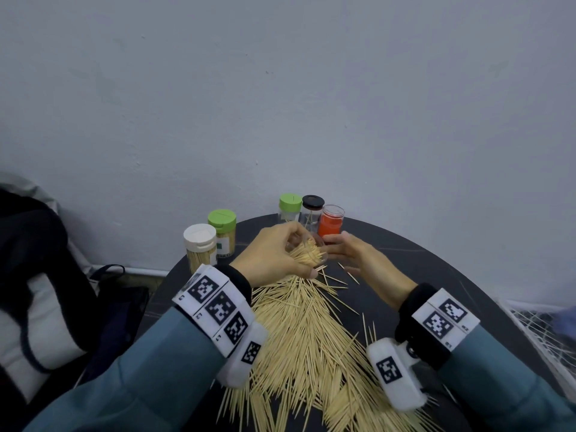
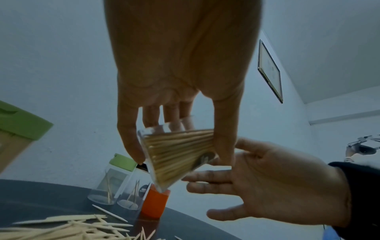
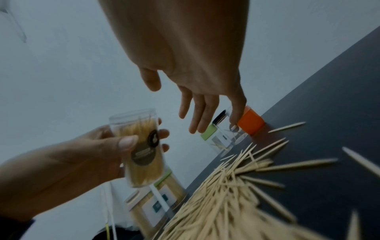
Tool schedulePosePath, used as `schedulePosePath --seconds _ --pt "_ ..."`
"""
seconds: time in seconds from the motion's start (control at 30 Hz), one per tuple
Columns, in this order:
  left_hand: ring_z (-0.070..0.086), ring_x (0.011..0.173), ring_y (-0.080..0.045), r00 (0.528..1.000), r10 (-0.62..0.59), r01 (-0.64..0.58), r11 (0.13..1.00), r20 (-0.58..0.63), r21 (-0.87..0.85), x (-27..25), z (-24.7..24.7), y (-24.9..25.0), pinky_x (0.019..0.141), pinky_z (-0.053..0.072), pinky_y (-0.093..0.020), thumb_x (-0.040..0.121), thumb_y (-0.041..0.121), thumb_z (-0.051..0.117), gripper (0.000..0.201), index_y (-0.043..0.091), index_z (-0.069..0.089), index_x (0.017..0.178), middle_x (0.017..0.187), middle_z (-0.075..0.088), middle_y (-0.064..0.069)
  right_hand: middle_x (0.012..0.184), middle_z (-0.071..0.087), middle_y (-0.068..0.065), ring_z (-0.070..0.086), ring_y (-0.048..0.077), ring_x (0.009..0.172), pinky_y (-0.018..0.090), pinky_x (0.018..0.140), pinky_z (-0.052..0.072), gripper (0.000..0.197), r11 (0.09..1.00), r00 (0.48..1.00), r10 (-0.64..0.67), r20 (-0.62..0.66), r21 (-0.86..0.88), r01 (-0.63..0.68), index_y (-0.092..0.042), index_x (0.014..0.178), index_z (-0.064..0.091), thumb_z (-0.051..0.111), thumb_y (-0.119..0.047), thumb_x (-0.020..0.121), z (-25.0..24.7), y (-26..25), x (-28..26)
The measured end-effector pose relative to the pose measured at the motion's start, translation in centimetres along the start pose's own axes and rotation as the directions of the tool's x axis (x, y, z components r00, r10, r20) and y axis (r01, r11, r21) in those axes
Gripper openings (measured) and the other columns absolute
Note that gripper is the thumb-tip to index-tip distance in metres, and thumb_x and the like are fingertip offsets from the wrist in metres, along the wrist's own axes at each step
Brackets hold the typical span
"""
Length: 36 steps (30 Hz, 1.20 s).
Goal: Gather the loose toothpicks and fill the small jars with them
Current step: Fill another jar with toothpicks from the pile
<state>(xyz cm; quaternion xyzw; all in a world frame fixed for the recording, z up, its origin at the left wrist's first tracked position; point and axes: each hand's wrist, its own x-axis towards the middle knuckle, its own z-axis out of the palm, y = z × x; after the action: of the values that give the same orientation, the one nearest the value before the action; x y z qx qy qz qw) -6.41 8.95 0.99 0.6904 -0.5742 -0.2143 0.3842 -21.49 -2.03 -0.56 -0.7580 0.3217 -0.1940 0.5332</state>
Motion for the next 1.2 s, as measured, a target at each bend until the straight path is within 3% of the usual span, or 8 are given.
schedulePosePath --seconds 0.1,0.23,0.3,0.57,0.7,0.8,0.87,1.2 --pt "0.052 0.097 -0.009 0.999 -0.025 0.025 1.0 -0.044 -0.004 0.2 -0.8 -0.4 0.075 0.039 -0.017 0.066 0.024 0.084 0.055 0.02 0.057 0.113 0.101 0.053 0.01 0.125 0.058 0.007 0.053 0.02 0.115 0.026 0.09 0.04 0.031 0.93 0.989 0.083 -0.121 -0.347 -0.121 -0.012 0.123 0.052 0.044 -0.028 0.098 -1.7 1.0 1.9" --pt "0.051 0.098 -0.011 0.995 -0.049 0.049 0.999 -0.084 0.003 0.7 -1.8 -0.9 0.079 0.037 -0.02 0.066 0.024 0.084 0.053 0.02 0.055 0.11 0.103 0.054 0.006 0.132 0.05 0.012 0.048 0.025 0.12 0.028 0.094 0.039 0.043 0.526 0.928 0.351 -0.128 -0.793 -0.308 -0.004 0.128 0.046 0.055 -0.026 0.092 -2.8 2.9 4.5" --pt "0.051 0.096 -0.011 0.994 -0.049 0.05 0.999 -0.093 0.005 0.9 -2.2 -1.0 0.078 0.037 -0.02 0.066 0.024 0.084 0.052 0.02 0.055 0.109 0.101 0.054 0.005 0.129 0.052 0.013 0.05 0.025 0.117 0.026 0.087 0.04 0.043 0.455 0.922 0.374 -0.105 -0.845 -0.281 -0.003 0.125 0.05 0.055 -0.029 0.091 -2.5 3.1 5.3" --pt "0.051 0.091 -0.01 0.994 -0.053 0.051 0.999 -0.098 -0.018 1.0 -2.9 -1.5 0.062 0.035 -0.011 0.068 0.023 0.083 0.049 0.019 0.054 0.106 0.102 0.055 0.005 0.116 0.06 0.014 0.056 0.025 0.106 0.026 0.077 0.04 0.042 0.524 0.939 0.343 0.031 -0.835 -0.164 0.0 0.115 0.058 0.048 -0.036 0.095 1.9 1.0 7.7" --pt "0.05 0.08 -0.005 0.99 -0.072 0.067 0.997 -0.118 -0.044 0.8 -3.3 -1.5 0.06 0.035 -0.013 0.066 0.022 0.084 0.047 0.023 0.05 0.098 0.091 0.053 0.01 0.073 0.05 0.004 0.045 0.012 0.063 0.023 0.054 0.035 0.049 0.507 0.948 0.314 0.043 -0.852 -0.129 -0.01 0.069 0.048 0.049 -0.055 0.088 4.2 0.5 9.0" --pt "0.052 0.08 -0.008 0.988 -0.082 0.073 0.995 -0.133 -0.074 0.6 -3.7 -1.6 0.06 0.039 -0.014 0.066 0.019 0.085 0.047 0.021 0.052 0.099 0.093 0.055 0.006 0.106 0.058 0.008 0.056 0.017 0.088 0.027 0.074 0.047 0.071 0.455 0.932 0.349 0.102 -0.887 -0.073 -0.006 0.104 0.056 0.059 -0.069 0.072 5.3 0.0 9.6" --pt "0.054 0.085 -0.014 0.985 -0.09 0.077 0.993 -0.147 -0.092 0.4 -3.9 -1.7 0.064 0.042 -0.019 0.065 0.018 0.085 0.047 0.019 0.053 0.1 0.099 0.058 0.0 0.132 0.049 0.009 0.05 0.024 0.117 0.036 0.097 0.045 0.097 0.43 0.933 0.336 0.126 -0.902 -0.032 -0.011 0.136 0.04 0.067 -0.069 0.064 6.0 -0.3 9.7" --pt "0.057 0.093 -0.019 0.983 -0.076 0.064 0.995 -0.167 -0.08 -0.6 -4.8 -1.5 0.071 0.045 -0.021 0.067 0.019 0.084 0.048 0.018 0.054 0.104 0.104 0.058 -0.003 0.109 0.053 0.002 0.048 0.014 0.096 0.028 0.087 0.042 0.051 0.501 0.918 0.281 0.28 -0.859 0.108 -0.012 0.123 0.049 0.068 -0.035 0.082 6.7 -1.3 7.9"
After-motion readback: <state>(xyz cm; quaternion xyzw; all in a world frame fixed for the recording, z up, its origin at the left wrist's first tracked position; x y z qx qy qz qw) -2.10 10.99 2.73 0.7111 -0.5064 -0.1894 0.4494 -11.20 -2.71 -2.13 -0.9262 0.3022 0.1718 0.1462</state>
